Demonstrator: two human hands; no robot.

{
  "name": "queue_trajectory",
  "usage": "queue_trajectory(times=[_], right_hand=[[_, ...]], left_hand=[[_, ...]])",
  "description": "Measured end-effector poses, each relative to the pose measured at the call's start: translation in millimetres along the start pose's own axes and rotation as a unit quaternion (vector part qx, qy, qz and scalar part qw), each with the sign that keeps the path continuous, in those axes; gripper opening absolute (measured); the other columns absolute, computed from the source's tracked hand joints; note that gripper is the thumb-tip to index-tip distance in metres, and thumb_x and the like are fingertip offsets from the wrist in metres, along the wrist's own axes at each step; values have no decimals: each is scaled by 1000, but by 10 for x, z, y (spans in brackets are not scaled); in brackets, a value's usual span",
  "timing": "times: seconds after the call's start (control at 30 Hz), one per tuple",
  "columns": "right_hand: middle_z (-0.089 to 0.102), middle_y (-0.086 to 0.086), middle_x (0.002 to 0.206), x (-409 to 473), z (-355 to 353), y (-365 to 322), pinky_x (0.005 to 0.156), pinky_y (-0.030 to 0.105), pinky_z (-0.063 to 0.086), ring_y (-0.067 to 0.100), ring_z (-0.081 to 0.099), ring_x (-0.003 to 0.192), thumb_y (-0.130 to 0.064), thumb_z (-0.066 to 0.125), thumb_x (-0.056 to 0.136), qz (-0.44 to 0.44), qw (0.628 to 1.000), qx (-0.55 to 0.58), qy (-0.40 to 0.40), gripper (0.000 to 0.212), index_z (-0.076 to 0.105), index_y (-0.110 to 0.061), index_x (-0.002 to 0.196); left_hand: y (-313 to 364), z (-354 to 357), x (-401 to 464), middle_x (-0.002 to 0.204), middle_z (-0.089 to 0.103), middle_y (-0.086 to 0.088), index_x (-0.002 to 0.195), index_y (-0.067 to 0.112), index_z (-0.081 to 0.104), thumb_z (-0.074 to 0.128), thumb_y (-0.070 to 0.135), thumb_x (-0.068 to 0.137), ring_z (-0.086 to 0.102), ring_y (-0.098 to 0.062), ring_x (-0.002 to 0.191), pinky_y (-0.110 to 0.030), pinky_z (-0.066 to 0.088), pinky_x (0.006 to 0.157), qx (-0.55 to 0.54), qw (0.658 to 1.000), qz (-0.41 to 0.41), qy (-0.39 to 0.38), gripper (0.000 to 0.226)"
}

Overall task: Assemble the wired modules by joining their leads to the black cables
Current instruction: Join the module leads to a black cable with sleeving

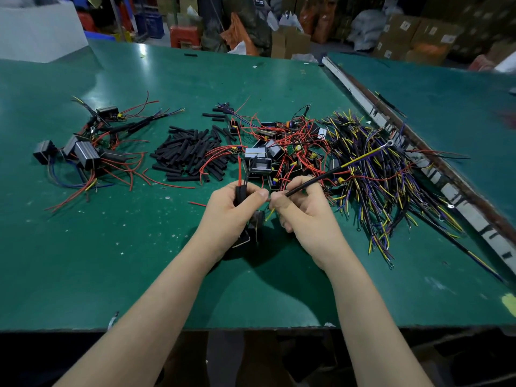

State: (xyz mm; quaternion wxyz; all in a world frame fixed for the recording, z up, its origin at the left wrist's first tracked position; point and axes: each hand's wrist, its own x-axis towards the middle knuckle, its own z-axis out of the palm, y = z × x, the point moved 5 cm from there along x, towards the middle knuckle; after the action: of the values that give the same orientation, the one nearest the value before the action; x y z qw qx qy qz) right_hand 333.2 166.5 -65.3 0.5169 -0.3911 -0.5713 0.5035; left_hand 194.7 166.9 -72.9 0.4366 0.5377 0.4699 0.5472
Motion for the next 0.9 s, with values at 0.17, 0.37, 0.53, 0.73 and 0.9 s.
queue_trajectory(times=[0.17,0.37,0.53,0.73,0.9], right_hand=[[60,-6,81,-10,-32,20,64,23,45,2,53,64,-4,56,91,-37,997,-62,27,33,42,-34,93],[57,-1,85,-13,-66,-50,68,35,47,11,54,68,-17,55,82,-92,984,-126,86,42,41,-56,80],[59,-21,78,2,-86,0,66,31,47,4,55,68,-20,57,81,-79,986,-111,92,34,43,-51,86],[59,-16,80,24,-71,16,70,39,51,11,58,73,-22,58,81,-77,986,-113,92,32,43,-47,94],[58,-4,86,45,-133,-7,75,44,52,15,58,77,-3,59,90,-78,984,-94,128,35,42,-31,100]], left_hand=[[21,39,-12,49,48,12,66,31,64,65,34,79,45,-11,50,-27,41,53,19,1000,-2,-12,14],[67,56,-25,53,50,10,80,14,65,61,19,91,43,-8,53,-15,38,52,17,999,0,-39,13],[217,40,-23,53,52,13,85,15,69,54,22,95,44,-1,51,-11,36,51,-10,1000,10,-23,19],[393,198,-25,60,62,8,85,14,67,59,30,83,56,-4,59,-14,46,62,-62,991,12,-119,18],[384,230,12,68,68,4,78,21,74,60,24,83,61,-9,63,-18,46,62,-81,981,18,-178,15]])
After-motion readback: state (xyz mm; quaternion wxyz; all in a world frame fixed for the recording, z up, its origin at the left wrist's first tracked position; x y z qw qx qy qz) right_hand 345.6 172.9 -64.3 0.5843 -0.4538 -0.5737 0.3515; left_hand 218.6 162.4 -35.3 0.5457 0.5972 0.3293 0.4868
